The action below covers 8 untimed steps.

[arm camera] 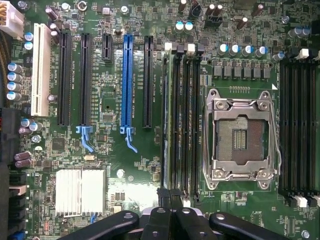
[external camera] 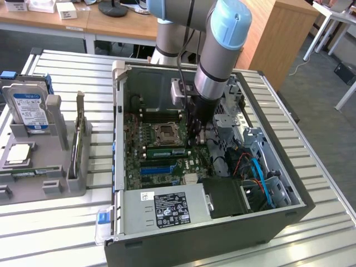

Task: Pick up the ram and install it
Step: 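Press down the ram until it locks into place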

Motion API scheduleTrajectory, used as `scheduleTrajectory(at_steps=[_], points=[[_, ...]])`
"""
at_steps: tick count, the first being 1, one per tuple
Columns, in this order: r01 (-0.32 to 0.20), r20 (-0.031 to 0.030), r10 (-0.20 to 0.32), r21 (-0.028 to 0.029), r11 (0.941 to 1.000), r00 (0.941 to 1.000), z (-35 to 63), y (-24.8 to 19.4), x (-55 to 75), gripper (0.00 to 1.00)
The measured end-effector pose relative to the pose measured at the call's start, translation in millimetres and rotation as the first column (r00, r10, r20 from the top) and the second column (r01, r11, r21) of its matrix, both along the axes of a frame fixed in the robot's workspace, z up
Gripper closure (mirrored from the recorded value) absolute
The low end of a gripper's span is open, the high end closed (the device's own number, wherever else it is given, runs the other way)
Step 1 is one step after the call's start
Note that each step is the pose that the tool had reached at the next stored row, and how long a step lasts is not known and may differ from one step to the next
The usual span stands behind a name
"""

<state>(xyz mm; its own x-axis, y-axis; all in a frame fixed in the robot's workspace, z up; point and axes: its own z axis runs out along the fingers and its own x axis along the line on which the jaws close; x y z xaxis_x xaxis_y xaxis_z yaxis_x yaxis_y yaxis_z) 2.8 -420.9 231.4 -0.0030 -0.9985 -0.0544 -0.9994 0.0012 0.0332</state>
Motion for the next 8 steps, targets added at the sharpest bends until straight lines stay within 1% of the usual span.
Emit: scheduleTrajectory(at_steps=[8], points=[[0.0,0.0,0.0,0.0,1.0,1.0,-0.9,0.0,-0.9,0.89]])
